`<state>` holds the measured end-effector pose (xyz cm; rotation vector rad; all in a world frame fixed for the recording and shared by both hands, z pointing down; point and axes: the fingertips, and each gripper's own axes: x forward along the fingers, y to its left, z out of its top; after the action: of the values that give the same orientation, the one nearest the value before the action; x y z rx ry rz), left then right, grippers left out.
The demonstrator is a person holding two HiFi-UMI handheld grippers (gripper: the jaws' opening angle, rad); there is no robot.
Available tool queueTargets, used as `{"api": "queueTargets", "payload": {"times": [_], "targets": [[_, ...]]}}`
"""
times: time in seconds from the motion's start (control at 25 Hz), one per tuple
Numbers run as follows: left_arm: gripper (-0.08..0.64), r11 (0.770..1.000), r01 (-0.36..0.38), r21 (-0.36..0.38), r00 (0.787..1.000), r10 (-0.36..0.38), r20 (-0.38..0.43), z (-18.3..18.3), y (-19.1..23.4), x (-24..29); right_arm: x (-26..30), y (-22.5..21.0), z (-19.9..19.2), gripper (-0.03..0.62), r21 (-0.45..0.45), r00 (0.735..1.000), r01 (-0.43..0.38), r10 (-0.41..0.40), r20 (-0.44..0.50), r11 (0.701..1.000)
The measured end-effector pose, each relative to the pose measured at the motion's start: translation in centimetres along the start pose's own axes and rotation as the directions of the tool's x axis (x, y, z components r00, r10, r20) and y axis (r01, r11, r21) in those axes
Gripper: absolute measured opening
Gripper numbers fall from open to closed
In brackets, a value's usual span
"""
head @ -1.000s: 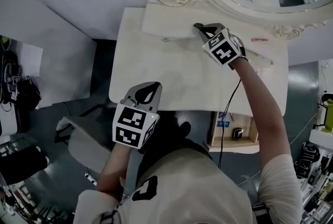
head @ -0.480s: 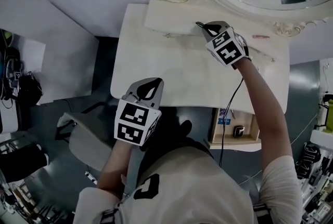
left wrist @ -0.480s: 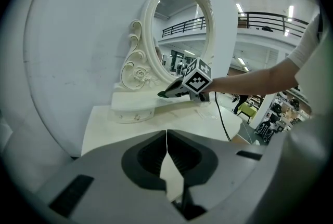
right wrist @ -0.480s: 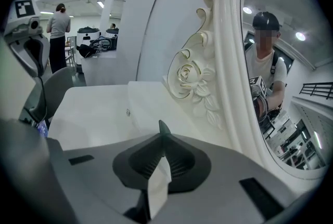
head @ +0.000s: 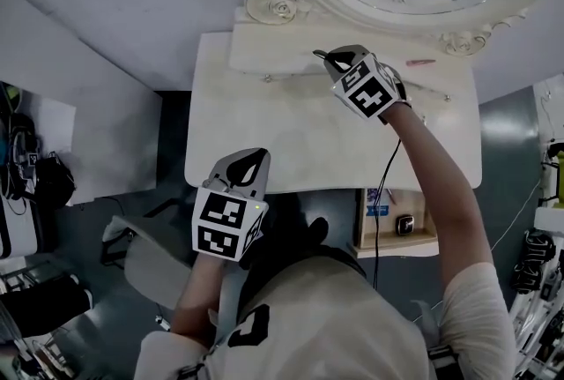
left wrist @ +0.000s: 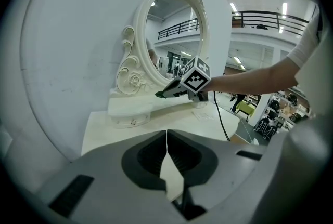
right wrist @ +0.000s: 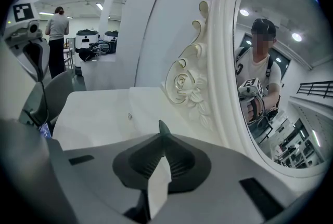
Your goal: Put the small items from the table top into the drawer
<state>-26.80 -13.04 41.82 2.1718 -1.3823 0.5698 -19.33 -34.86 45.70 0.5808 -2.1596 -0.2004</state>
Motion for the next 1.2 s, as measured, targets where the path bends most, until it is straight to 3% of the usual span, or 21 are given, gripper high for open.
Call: {"api": "queueTargets", "payload": {"times": [0.56,1.0,1.2], "targets": [[0.058,1.0,0.007,0.022,1.0,-0.008,0.013,0.8,-0.3,-0.4,-1.2,-0.3,0.9,0.04,0.0,1.0,0.003,-0.003,0.01,1.0],[0.057,0.997,0.056,0.062,0.998,-0.057,0.024,2.4,-1.8,0.5,-3.4,0.0,1.1,0.04,-0.04,1.0,-0.003,0.003,0.0,0.999],[0.058,0.994,0.075,0.081,0.997,-0.077,0.03,3.1,-2.5,0.9,-4.1,0.6,0.8,0.04,-0.026,0.999,-0.045,0.045,0.0,0.999]]}}
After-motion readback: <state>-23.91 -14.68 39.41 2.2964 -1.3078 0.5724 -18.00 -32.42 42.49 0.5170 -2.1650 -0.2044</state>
